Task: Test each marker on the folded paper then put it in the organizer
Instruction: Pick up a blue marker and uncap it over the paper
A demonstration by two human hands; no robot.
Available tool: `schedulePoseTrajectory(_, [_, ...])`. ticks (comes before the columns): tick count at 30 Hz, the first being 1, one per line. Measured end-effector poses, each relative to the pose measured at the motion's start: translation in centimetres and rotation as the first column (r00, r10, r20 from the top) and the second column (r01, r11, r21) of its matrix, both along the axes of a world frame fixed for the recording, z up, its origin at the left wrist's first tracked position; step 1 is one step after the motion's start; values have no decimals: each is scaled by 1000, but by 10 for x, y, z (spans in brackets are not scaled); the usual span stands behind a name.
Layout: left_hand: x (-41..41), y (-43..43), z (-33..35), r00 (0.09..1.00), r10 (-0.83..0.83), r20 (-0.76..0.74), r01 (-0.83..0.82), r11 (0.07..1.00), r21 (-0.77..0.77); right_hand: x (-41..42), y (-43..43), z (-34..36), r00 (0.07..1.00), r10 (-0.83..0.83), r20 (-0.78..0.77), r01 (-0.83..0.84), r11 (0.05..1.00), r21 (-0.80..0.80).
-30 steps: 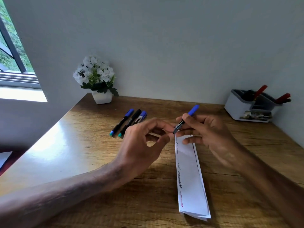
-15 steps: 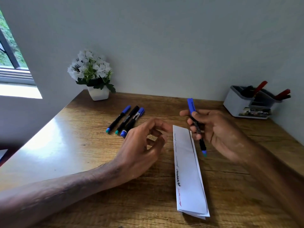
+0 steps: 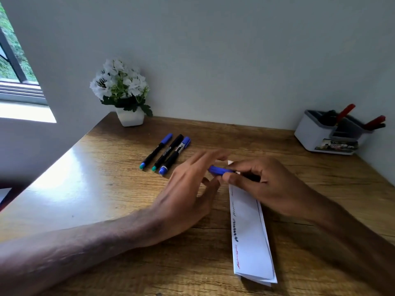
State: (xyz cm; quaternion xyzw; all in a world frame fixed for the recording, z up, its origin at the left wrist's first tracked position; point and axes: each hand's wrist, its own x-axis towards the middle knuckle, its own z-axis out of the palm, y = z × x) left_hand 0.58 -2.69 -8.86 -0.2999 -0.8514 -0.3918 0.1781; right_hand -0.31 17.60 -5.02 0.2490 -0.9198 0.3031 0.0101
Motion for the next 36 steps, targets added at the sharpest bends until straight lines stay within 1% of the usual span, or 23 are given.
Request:
schedulePoseTrajectory(2, [-2, -2, 0, 997, -35, -62, 28, 994, -109, 0, 2, 1, 999, 23, -27, -21, 997, 78])
schedulePoseTrajectory(3, [-3, -3, 0, 996, -44, -81, 31, 988, -151, 0, 2, 3, 999, 24, -27, -21, 996, 88])
schedulePoseTrajectory(5, [-6, -4, 0, 995, -32, -96, 14, 982, -188, 0, 7, 5, 1000, -5, -3, 5, 996, 88])
schedulePoseTrajectory(6, [-7, -5, 0, 995, -13, -99, -6, 982, -187, -1, 10, 6, 999, -27, 29, 25, 998, 53])
schedulePoseTrajectory(8, [-10, -8, -1, 996, 35, -85, -49, 985, -167, -4, 18, 10, 993, -30, 116, 43, 993, -112])
schedulePoseTrajectory(11, [-14, -12, -3, 997, 80, -23, -82, 988, -134, -13, 33, 20, 982, -13, 189, 78, 936, -343])
schedulePoseTrajectory(13, [-15, -13, -5, 995, 97, 31, -92, 987, -134, -17, 41, 26, 969, 12, 246, 120, 849, -515])
schedulePoseTrajectory(14, [-15, -13, -6, 994, 94, 50, -86, 987, -133, -19, 44, 27, 954, 46, 297, 150, 782, -605])
schedulePoseTrajectory(15, [-15, -13, -6, 994, 86, 64, -77, 988, -131, -20, 48, 28, 934, 92, 345, 180, 714, -677])
schedulePoseTrajectory(16, [-14, -12, -7, 994, 79, 73, -69, 989, -131, -20, 50, 27, 918, 130, 375, 200, 666, -719])
schedulePoseTrajectory(17, [-13, -11, -7, 994, 75, 79, -64, 989, -132, -21, 51, 25, 908, 149, 391, 209, 649, -732])
schedulePoseTrajectory(18, [-13, -11, -7, 994, 69, 85, -58, 990, -129, -21, 51, 22, 903, 151, 401, 211, 657, -723])
schedulePoseTrajectory(20, [-13, -11, -5, 993, 58, 107, -42, 989, -139, -23, 48, 12, 907, 112, 406, 208, 718, -664])
schedulePoseTrajectory(22, [-12, -11, -3, 991, 35, 128, -15, 988, -157, -24, 40, 2, 919, 26, 394, 225, 784, -578])
schedulePoseTrajectory(24, [-14, -11, -3, 991, 1, 134, 21, 987, -160, -24, 32, -5, 929, -29, 370, 235, 817, -527])
schedulePoseTrajectory(28, [-14, -8, 0, 983, -74, 166, 105, 977, -187, -24, 24, -9, 944, -14, 331, 190, 841, -507])
schedulePoseTrajectory(31, [-13, -7, 3, 974, -118, 196, 159, 964, -211, -26, 24, -11, 936, -49, 348, 225, 845, -485])
schedulePoseTrajectory(34, [-11, -7, 8, 971, -113, 209, 174, 938, -299, -25, 24, -11, 915, -58, 399, 273, 819, -505])
schedulePoseTrajectory(36, [-9, -7, 11, 970, -94, 223, 171, 919, -356, -24, 25, -11, 918, -67, 392, 269, 830, -488])
